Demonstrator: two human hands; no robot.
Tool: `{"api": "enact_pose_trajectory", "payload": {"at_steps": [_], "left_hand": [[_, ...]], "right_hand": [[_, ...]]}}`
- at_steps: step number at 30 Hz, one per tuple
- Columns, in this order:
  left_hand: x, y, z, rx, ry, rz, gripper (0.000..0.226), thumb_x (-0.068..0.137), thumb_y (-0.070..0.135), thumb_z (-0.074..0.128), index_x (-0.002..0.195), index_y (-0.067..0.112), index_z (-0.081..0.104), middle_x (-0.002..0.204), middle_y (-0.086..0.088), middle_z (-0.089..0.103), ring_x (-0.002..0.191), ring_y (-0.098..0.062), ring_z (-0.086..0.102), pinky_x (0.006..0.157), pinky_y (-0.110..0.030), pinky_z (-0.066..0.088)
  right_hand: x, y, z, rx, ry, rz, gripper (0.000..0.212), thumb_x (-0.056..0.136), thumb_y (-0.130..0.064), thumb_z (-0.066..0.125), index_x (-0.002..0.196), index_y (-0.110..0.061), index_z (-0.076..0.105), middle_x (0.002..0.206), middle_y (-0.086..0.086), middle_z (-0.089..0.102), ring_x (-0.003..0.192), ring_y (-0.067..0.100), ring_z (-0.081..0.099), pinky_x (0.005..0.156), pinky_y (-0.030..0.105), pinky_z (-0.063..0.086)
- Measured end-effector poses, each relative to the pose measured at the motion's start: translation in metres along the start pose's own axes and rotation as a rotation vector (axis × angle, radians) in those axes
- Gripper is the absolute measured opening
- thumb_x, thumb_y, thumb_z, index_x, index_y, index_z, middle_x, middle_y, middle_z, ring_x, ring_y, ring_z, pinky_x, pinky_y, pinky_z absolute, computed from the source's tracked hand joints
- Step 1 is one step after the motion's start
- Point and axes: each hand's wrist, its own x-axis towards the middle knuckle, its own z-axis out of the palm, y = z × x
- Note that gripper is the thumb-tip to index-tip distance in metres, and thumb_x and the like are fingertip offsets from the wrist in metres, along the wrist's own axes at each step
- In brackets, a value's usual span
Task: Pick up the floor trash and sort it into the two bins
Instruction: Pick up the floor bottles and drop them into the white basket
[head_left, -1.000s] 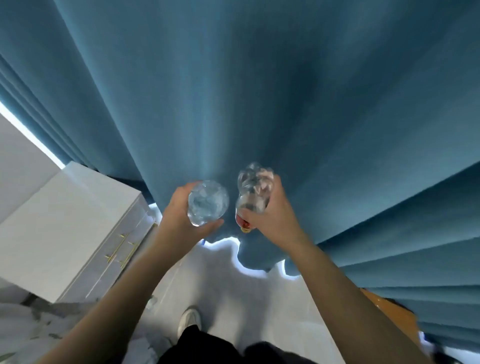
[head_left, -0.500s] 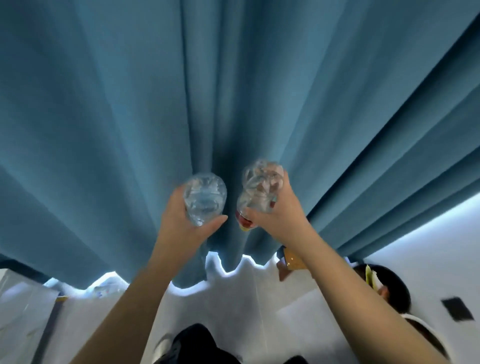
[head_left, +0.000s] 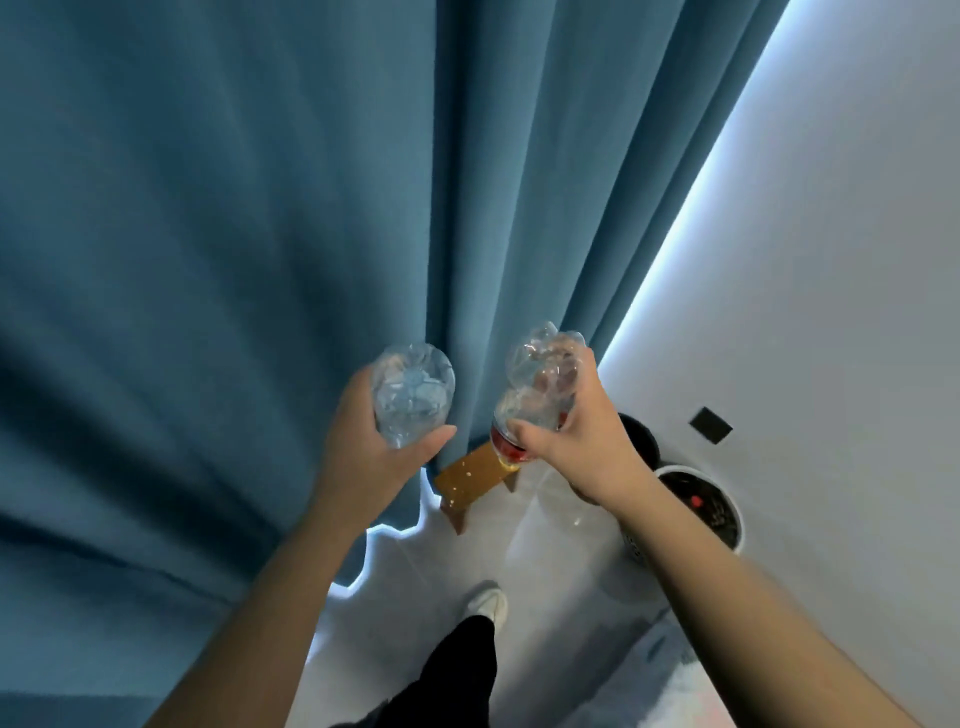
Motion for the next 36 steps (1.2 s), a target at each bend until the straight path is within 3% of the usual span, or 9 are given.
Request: {"api": "enact_pose_trajectory", "payload": {"at_steps": [2,7,13,17,20,25,29,31,36], "left_hand": [[0.027,-0.001,0.029,-0.011,-0.047,0.021,0.076,0.057,0.045,0.079,0.125,0.037,0.046,0.123,0.011,0.055,0.111,-0.007,0.055,0.093,-0.03,0.048],[0.1,-0.001,0.095,-0.038,-0.152,0.047,0.074,0.058,0.043,0.08,0.124,0.038,0.046,0.122,0.012,0.056,0.112,-0.009,0.056,0.095,-0.031,0.048],[0.167,0.002,0.183,0.002,-0.347,0.054,0.071,0.065,0.028,0.085,0.124,0.034,0.047,0.122,0.011,0.055,0.11,-0.006,0.054,0.089,-0.016,0.042],[0.183,0.014,0.245,0.042,-0.498,0.088,0.069,0.065,0.027,0.085,0.116,0.047,0.041,0.113,0.023,0.049,0.104,0.005,0.046,0.078,0.0,0.034],[0.188,0.017,0.293,0.061,-0.597,0.113,0.071,0.065,0.022,0.086,0.117,0.04,0.042,0.116,0.017,0.049,0.101,0.009,0.042,0.08,0.001,0.031],[0.186,0.019,0.381,0.094,-0.735,0.06,0.074,0.063,0.03,0.086,0.125,0.038,0.045,0.123,0.015,0.046,0.108,-0.001,0.046,0.094,-0.024,0.042],[0.18,0.019,0.457,0.143,-0.798,-0.058,0.071,0.066,0.03,0.083,0.126,0.034,0.045,0.127,0.01,0.046,0.112,-0.007,0.047,0.097,-0.03,0.043],[0.179,0.013,0.499,0.152,-0.83,-0.109,0.07,0.066,0.03,0.084,0.123,0.034,0.044,0.127,0.007,0.049,0.116,-0.012,0.048,0.101,-0.037,0.043],[0.179,-0.031,0.607,0.177,-0.87,-0.297,0.067,0.072,0.022,0.082,0.126,0.027,0.044,0.114,0.007,0.058,0.103,-0.01,0.055,0.085,-0.021,0.044]], "right_hand": [[0.017,0.019,-0.021,-0.026,0.046,0.028,0.067,0.071,-0.008,0.075,0.124,-0.027,0.038,0.114,-0.005,0.054,0.106,0.001,0.056,0.086,0.012,0.044],[0.068,0.063,-0.071,-0.093,0.144,0.114,0.068,0.072,-0.003,0.076,0.11,-0.043,0.037,0.112,-0.008,0.052,0.1,-0.015,0.051,0.079,0.001,0.037],[0.094,0.123,-0.139,-0.109,0.307,0.274,0.073,0.074,-0.011,0.077,0.122,-0.039,0.03,0.111,-0.009,0.051,0.103,0.002,0.053,0.081,0.013,0.044],[0.077,0.168,-0.185,-0.139,0.502,0.389,0.075,0.071,-0.008,0.078,0.124,-0.031,0.03,0.114,0.003,0.053,0.1,0.013,0.055,0.08,0.008,0.044],[0.06,0.2,-0.218,-0.141,0.607,0.469,0.071,0.071,-0.004,0.079,0.118,-0.026,0.032,0.11,0.002,0.053,0.093,0.01,0.054,0.072,-0.001,0.036],[0.04,0.262,-0.273,-0.098,0.698,0.586,0.068,0.07,-0.002,0.079,0.119,-0.02,0.036,0.106,0.002,0.053,0.091,0.012,0.055,0.08,0.015,0.045],[0.035,0.315,-0.323,-0.01,0.746,0.669,0.071,0.071,0.002,0.078,0.124,-0.015,0.035,0.099,-0.007,0.051,0.091,0.012,0.055,0.074,0.004,0.042],[0.033,0.348,-0.348,0.026,0.757,0.718,0.07,0.071,0.001,0.078,0.123,-0.016,0.035,0.098,-0.008,0.051,0.092,0.014,0.055,0.077,0.012,0.044],[0.027,0.46,-0.389,0.039,0.814,0.863,0.071,0.072,-0.006,0.08,0.128,-0.012,0.036,0.1,-0.004,0.051,0.09,0.012,0.052,0.087,0.03,0.043]]}}
